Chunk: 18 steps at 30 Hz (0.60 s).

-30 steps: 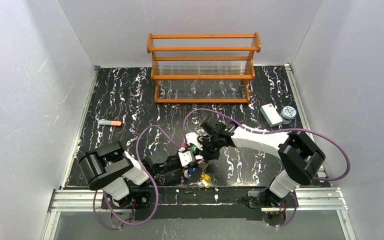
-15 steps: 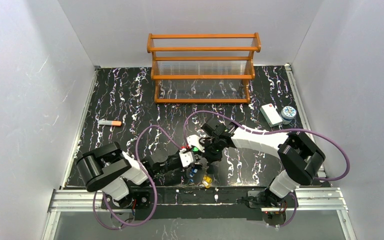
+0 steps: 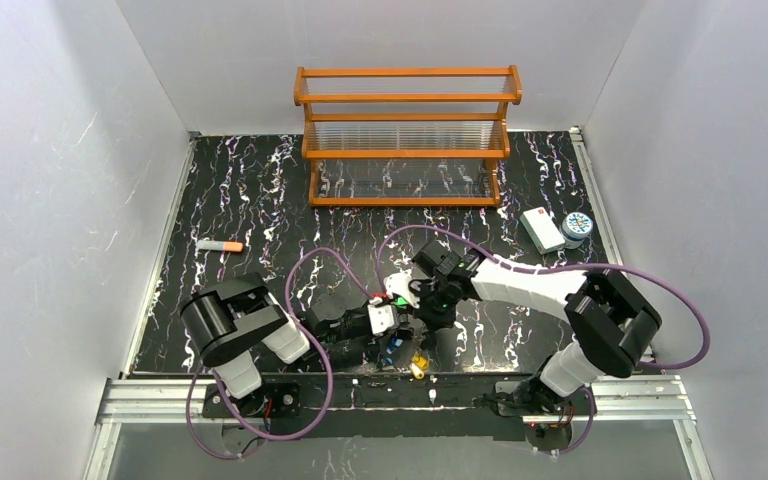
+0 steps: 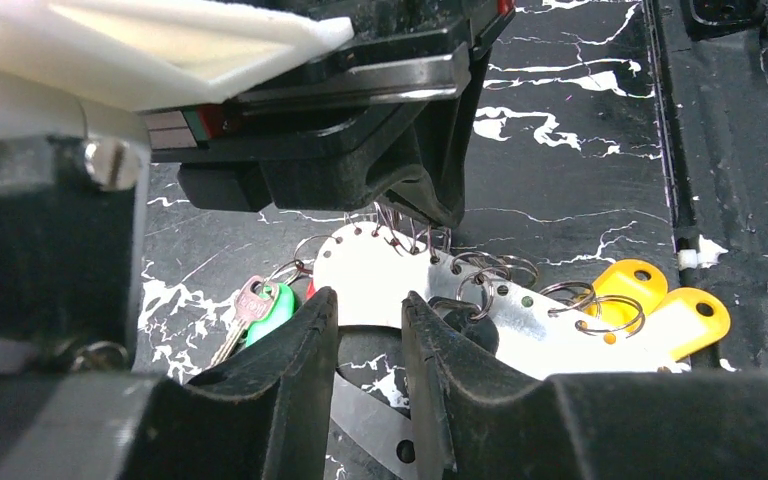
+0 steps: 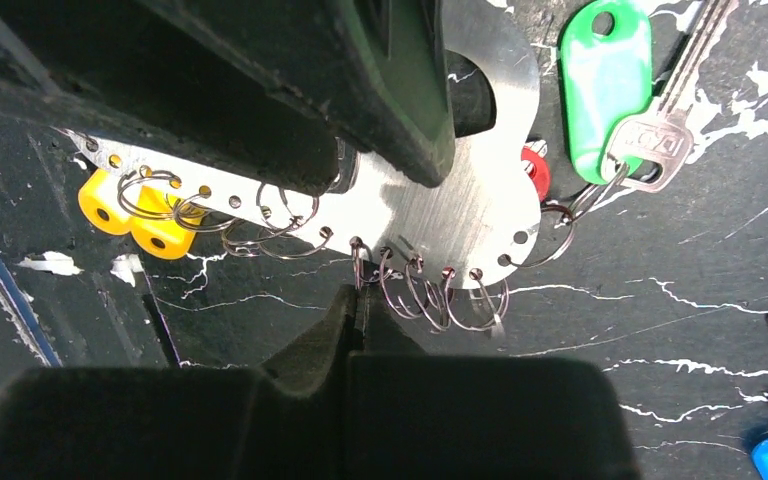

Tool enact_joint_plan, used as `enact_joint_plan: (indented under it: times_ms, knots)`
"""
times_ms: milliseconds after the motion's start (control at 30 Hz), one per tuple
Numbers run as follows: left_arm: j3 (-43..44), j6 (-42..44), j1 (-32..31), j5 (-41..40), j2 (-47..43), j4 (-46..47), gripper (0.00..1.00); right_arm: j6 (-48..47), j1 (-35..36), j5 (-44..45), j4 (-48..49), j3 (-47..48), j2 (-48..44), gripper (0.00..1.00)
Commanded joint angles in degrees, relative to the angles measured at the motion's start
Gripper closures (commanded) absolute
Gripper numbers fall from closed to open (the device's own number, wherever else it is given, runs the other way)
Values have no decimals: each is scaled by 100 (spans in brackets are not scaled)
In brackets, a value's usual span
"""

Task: Put the keys on the keyring
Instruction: Adjust the key on the keyring.

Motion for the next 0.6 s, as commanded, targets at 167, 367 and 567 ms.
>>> enact_joint_plan:
  times_ms: [167,367,567]
  knots:
    - [-201,-207,-76,-145,164,581,72,-27,227,-829,986,-32,-419,99]
    - [-719,-341,-72,-608,-197,1244,71,34,226,-845,1213,-207,-550,99]
    - [-1266,-307,-69,-999,-1049,1207,71,46,225,-803,1283,-249,-677,99]
